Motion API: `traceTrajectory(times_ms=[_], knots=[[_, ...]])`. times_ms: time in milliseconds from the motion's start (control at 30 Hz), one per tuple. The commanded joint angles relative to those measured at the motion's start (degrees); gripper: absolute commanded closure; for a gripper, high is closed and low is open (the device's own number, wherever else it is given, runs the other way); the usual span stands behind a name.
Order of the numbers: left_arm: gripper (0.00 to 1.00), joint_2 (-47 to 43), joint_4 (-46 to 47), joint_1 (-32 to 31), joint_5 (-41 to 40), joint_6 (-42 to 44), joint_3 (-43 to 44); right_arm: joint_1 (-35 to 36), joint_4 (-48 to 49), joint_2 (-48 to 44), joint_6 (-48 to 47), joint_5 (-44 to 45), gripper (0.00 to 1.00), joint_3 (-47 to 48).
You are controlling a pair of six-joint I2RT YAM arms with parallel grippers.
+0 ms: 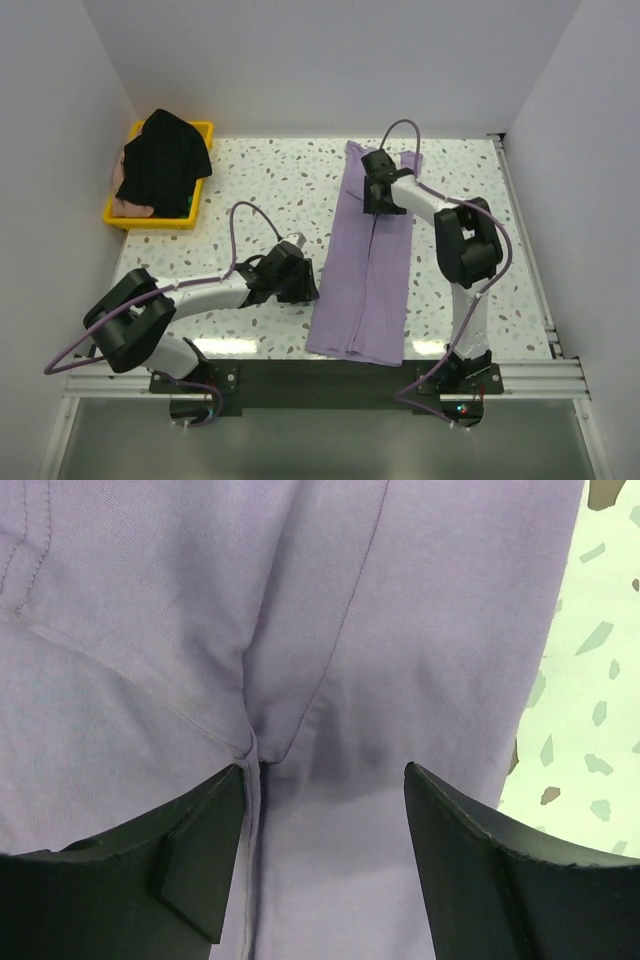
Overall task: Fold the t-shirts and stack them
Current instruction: Fold the tshirt
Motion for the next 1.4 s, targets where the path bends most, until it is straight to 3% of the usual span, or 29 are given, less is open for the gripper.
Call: traceTrajectory(times_ms=[0,600,933,1200,1367], knots=[[0.45,1.0,1.76,0.03,-1.13,1.03,-1.11,-1.03,2.55,-4.03,1.62,-2.3,0.32,-1.36],[0.45,2.14,2.29,0.03,-0.78,1.03,-1.2,-6.48,9.67,-5.62,6.02,-14.35,0.35,-10.41],[0.44,5.47,2.81,0.99,0.09,1.64,1.34,-6.4,5.19,4.56,4.44,-14.26,0.37,0.83],[0.44,11.01,2.2,5.74,3.7,4.45,7.67,-7.27,1.94,12.57,5.05,-13.21,0.37,12.08],[0.44,14.36,1.67,7.41,5.28,6.04,11.98,-8.68,0.62,16.79,4.18,-14.78,0.33,18.41]])
